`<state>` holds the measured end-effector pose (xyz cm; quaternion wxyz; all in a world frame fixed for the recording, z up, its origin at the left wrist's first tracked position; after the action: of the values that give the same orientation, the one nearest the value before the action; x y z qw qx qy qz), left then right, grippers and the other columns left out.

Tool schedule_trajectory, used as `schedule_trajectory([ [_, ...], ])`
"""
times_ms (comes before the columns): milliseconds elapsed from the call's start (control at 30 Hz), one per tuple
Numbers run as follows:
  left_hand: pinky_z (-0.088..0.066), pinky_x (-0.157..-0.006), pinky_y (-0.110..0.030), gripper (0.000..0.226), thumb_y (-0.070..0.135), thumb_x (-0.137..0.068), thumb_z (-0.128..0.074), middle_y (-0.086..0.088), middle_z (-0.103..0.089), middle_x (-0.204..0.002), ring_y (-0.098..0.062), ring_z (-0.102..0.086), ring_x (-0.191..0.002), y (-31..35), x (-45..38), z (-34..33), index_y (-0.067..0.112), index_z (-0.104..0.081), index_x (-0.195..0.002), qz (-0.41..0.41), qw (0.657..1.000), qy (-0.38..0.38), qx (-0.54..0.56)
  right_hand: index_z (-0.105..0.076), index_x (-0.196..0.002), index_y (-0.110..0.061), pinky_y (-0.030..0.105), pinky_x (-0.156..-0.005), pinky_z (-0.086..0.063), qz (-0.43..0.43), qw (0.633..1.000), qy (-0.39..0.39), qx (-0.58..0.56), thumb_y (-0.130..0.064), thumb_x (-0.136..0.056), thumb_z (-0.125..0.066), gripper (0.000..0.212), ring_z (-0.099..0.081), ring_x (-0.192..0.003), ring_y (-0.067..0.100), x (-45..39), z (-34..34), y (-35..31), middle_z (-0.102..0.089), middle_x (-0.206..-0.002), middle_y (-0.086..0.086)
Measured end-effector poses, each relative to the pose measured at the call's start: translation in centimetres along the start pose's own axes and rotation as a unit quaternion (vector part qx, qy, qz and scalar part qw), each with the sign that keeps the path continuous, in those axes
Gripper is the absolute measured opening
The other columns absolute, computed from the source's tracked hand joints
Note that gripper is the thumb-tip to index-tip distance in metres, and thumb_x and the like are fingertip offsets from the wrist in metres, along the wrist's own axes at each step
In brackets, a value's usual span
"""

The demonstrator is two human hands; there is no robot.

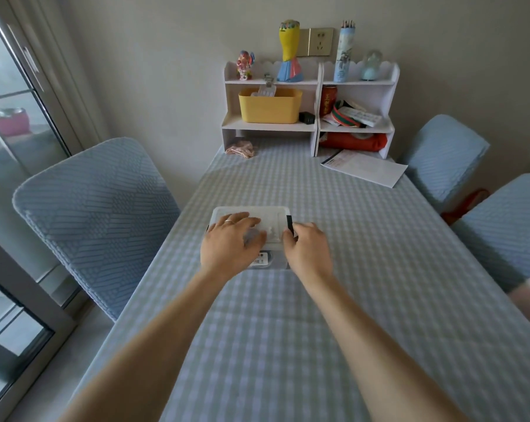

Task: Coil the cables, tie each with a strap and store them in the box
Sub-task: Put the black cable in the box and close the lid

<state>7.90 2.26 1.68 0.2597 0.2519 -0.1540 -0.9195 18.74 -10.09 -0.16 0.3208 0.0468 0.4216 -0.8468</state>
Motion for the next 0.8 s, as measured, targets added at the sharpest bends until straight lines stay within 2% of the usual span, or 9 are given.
schedule_trajectory([
  [67, -0.046, -0.096, -0.038, 0.021, 0.025, -0.088, -0.065, 0.005, -0.069, -0.116, -0.022, -0.059, -0.115, -0.2, 1.4, 0.3, 0.021, -0.074, -0.107, 0.051, 0.981, 0.134, 0.132, -0.067, -0.104, -0.01, 0.036, -0.081, -0.048, 0.039, 0.997, -0.025, 0.065, -0.023, -0.098, -0.054, 0.02, -0.06, -0.104, 0.025, 0.6, 0.5, -0.8, -0.062, -0.116, 0.006],
  [133, -0.044, -0.101, -0.039, 0.032, 0.017, -0.085, -0.067, 0.002, -0.063, -0.118, -0.023, -0.055, -0.117, -1.2, 2.3, 0.5, 0.015, -0.069, -0.116, 0.169, 0.934, 0.196, 0.245, -0.065, -0.12, -0.007, 0.038, -0.095, -0.046, 0.107, 0.99, -0.032, 0.09, -0.025, -0.097, -0.056, 0.031, -0.054, -0.121, 0.025, 0.8, 0.7, -1.9, -0.059, -0.13, 0.005],
  [200, -0.043, -0.102, -0.037, 0.053, 0.026, -0.084, -0.069, -0.003, -0.056, -0.127, -0.023, -0.052, -0.12, -3.0, 1.9, 0.9, 0.011, -0.056, -0.133, 0.334, 0.857, 0.143, 0.366, -0.064, -0.123, -0.008, 0.039, -0.103, -0.041, 0.159, 0.979, -0.063, 0.111, -0.03, -0.098, -0.054, 0.034, -0.052, -0.125, 0.023, 0.6, 0.5, -3.2, -0.06, -0.132, 0.003],
  [267, -0.049, -0.089, -0.033, 0.047, 0.03, -0.086, -0.071, -0.006, -0.064, -0.112, -0.023, -0.061, -0.103, -4.2, 1.3, 1.3, 0.006, -0.059, -0.125, 0.437, 0.749, 0.048, 0.496, -0.064, -0.126, -0.011, 0.038, -0.107, -0.036, 0.176, 0.969, -0.1, 0.138, -0.033, -0.1, -0.048, 0.037, -0.052, -0.126, 0.02, 0.6, 0.0, -3.8, -0.06, -0.132, 0.0],
  [300, -0.051, -0.087, -0.034, 0.039, 0.029, -0.087, -0.071, -0.006, -0.066, -0.105, -0.022, -0.064, -0.096, -4.6, 1.2, 1.6, 0.006, -0.063, -0.118, 0.447, 0.719, 0.01, 0.532, -0.064, -0.127, -0.013, 0.037, -0.11, -0.034, 0.173, 0.969, -0.105, 0.142, -0.035, -0.1, -0.047, 0.039, -0.051, -0.128, 0.019, 0.7, -0.2, -3.9, -0.06, -0.134, 0.0],
  [333, -0.052, -0.087, -0.035, 0.03, 0.028, -0.088, -0.071, -0.006, -0.068, -0.101, -0.022, -0.065, -0.093, -4.9, 1.3, 1.6, 0.008, -0.065, -0.11, 0.444, 0.716, -0.009, 0.538, -0.063, -0.13, -0.014, 0.038, -0.113, -0.031, 0.163, 0.971, -0.106, 0.141, -0.036, -0.1, -0.047, 0.041, -0.049, -0.131, 0.018, 0.7, -0.3, -3.9, -0.059, -0.138, 0.001],
  [467, -0.053, -0.077, -0.036, 0.007, 0.015, -0.087, -0.072, -0.006, -0.068, -0.086, -0.021, -0.062, -0.078, -5.5, 1.7, 2.1, 0.012, -0.07, -0.093, 0.38, 0.79, 0.06, 0.477, -0.055, -0.141, -0.018, 0.033, -0.119, -0.019, 0.135, 0.974, -0.128, 0.131, -0.038, -0.101, -0.046, 0.046, -0.038, -0.141, 0.014, 1.0, -0.7, -3.9, -0.047, -0.151, 0.001],
  [600, -0.048, -0.068, -0.031, 0.011, 0.015, -0.084, -0.065, 0.0, -0.068, -0.079, -0.023, -0.065, -0.079, -4.4, 1.5, 2.0, 0.01, -0.072, -0.091, 0.296, 0.901, 0.127, 0.29, -0.048, -0.147, -0.02, 0.033, -0.123, -0.009, 0.127, 0.975, -0.135, 0.124, -0.038, -0.104, -0.041, 0.047, -0.027, -0.148, 0.012, 1.4, -0.9, -3.7, -0.039, -0.157, 0.0],
  [800, -0.036, -0.054, -0.034, 0.016, 0.02, -0.089, -0.054, -0.004, -0.06, -0.07, -0.03, -0.055, -0.067, -4.4, 1.3, 2.1, 0.008, -0.058, -0.079, 0.227, 0.964, 0.1, 0.095, -0.05, -0.145, -0.021, 0.032, -0.122, -0.005, 0.119, 0.979, -0.129, 0.105, -0.038, -0.104, -0.042, 0.045, -0.026, -0.148, 0.012, 1.6, -1.4, -3.4, -0.04, -0.156, 0.0],
])
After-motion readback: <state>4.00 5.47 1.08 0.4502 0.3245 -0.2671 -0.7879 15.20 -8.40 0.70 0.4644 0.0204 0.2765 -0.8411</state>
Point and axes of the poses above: each hand's wrist, its own x-axis away from the middle knuckle, its own z-axis out of the back of the hand, y = z × x, the point moved 2 cm from there along -x, towards the middle knuckle
